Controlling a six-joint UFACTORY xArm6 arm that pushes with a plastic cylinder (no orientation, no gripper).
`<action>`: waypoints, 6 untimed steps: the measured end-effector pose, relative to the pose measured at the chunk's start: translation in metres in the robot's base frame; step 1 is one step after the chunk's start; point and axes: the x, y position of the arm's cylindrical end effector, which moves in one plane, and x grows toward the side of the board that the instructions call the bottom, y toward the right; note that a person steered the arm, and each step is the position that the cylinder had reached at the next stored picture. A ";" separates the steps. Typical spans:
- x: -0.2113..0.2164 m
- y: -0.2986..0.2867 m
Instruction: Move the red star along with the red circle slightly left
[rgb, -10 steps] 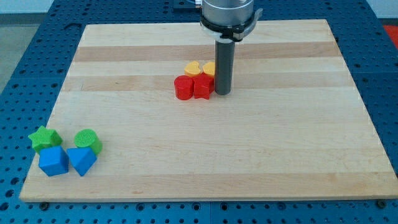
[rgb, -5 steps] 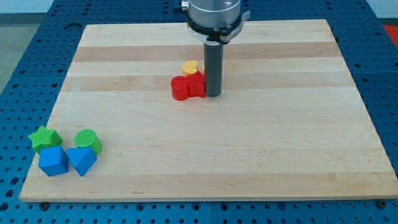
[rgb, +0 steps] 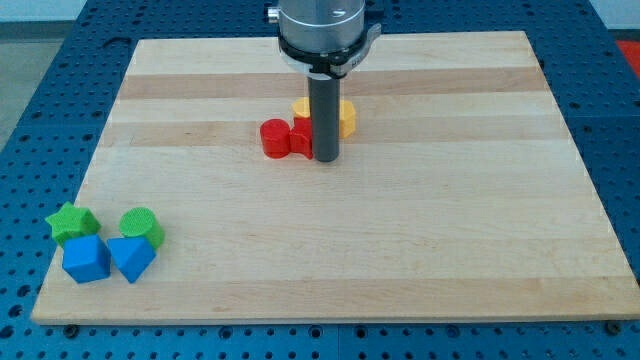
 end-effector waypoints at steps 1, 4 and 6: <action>0.000 -0.001; 0.001 -0.009; 0.005 -0.017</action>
